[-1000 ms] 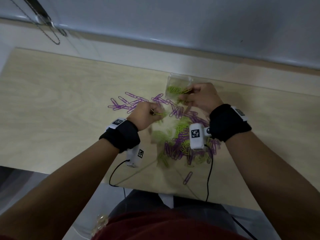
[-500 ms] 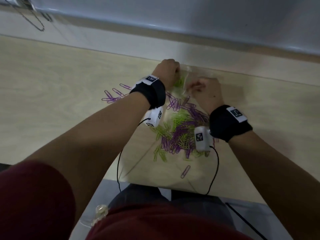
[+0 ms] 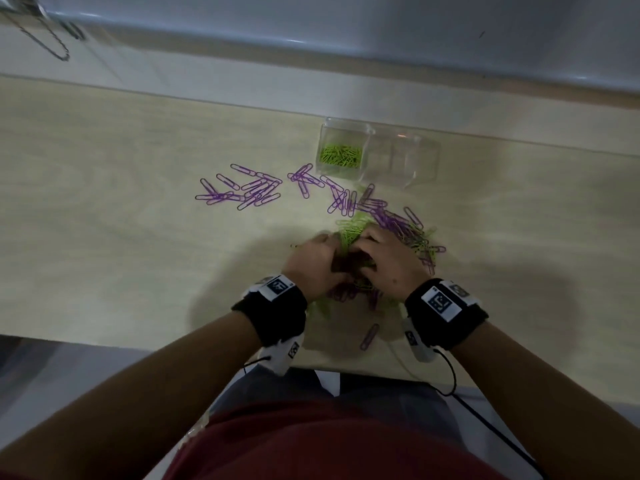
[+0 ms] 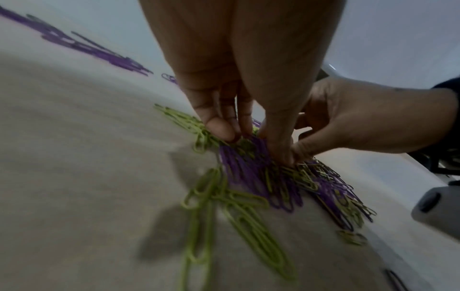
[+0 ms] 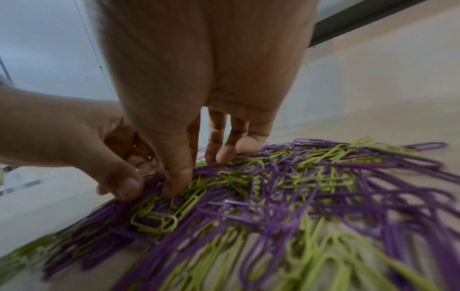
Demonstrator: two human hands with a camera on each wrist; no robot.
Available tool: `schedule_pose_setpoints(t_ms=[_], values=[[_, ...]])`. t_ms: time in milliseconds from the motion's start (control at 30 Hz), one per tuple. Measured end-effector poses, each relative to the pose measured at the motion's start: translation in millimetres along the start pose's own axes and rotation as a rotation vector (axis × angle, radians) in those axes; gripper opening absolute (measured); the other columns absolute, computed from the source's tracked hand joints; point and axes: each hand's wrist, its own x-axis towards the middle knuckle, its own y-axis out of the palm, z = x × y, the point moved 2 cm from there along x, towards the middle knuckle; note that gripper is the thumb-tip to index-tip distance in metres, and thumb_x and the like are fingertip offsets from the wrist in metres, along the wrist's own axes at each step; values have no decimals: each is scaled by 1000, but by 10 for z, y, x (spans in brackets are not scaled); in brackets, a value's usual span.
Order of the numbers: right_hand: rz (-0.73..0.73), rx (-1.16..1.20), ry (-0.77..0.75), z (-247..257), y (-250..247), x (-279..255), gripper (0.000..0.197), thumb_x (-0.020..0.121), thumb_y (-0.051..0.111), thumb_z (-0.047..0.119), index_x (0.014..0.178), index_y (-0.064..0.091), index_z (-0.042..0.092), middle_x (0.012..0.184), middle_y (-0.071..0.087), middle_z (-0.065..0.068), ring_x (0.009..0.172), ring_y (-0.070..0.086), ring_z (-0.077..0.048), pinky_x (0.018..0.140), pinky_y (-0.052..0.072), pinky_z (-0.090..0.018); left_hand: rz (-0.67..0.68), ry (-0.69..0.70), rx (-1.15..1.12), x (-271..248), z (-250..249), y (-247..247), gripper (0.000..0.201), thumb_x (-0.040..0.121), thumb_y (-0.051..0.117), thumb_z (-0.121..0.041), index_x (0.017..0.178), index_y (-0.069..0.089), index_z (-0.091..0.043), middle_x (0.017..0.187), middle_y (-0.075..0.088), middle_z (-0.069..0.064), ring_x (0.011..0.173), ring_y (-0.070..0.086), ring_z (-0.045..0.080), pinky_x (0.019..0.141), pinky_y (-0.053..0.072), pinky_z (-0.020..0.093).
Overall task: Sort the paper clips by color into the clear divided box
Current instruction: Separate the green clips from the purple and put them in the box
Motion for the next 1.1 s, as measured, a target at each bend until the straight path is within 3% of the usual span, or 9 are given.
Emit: schedule_pose_setpoints(t_ms=[167,333,433,533,600,667,833,967,1100], values=[[-27,50,55,-47,-3,28,15,71,67,7,83,59,9,93,51,-5,89,51,-27,70,47,-41,-37,-104,-50,47,-52,19,20,73,70,-31,84,59,-17,92,63,8,84,60,30,65,44,31],[-109,183,127,-182,-81,-30,16,73,77,12,83,64,11,88,55,2,83,52,-16,75,46,-33,-82,-145,-404,-14,132,-253,14,70,80,-22,69,66,-20,71,64,-1,67,58,12,65,46,26],[-142,192,125,-232,-111,-69,16,72,77,9,83,66,10,86,54,3,83,54,-18,76,47,-32,-138,-169,-552,-68,347,-500,13,71,80,-16,72,67,-15,71,62,2,65,54,8,65,44,17],[-144,127,67,-161,-92,-58,15,74,75,12,86,66,14,88,56,2,87,54,-20,74,45,-30,-242,-180,-470,-66,628,-689,15,74,78,-22,82,70,-12,80,67,4,72,58,12,70,45,24],[-92,78,-7,-24,-55,-28,13,78,73,16,90,67,16,92,57,1,90,50,-17,76,42,-30,-269,-111,-240,-80,710,-746,26,77,75,-27,99,70,-14,96,66,-2,87,59,13,81,41,21],[-16,29,-73,134,0,2,17,78,73,22,94,68,18,94,55,2,92,46,-16,78,41,-32,-259,27,-41,-113,661,-716,30,78,72,-28,106,68,-17,107,64,1,102,55,21,92,39,27],[114,-151,-110,339,131,45,20,77,71,27,96,67,22,103,48,-1,100,41,-22,78,37,-36,-53,467,178,-200,298,-310,15,70,72,-23,86,71,-21,97,63,4,88,51,28,77,42,31],[115,-151,-67,280,149,54,13,78,69,23,87,66,15,103,49,-3,102,42,-25,81,42,-39,63,481,297,-100,281,-159,23,64,71,-27,86,69,-21,100,60,7,89,49,31,77,44,35],[58,58,-47,167,105,50,13,80,70,24,80,60,15,86,50,5,89,45,-19,72,36,-33,89,498,271,-53,259,-154,16,68,72,-26,81,65,-18,101,57,9,91,49,32,77,47,39]])
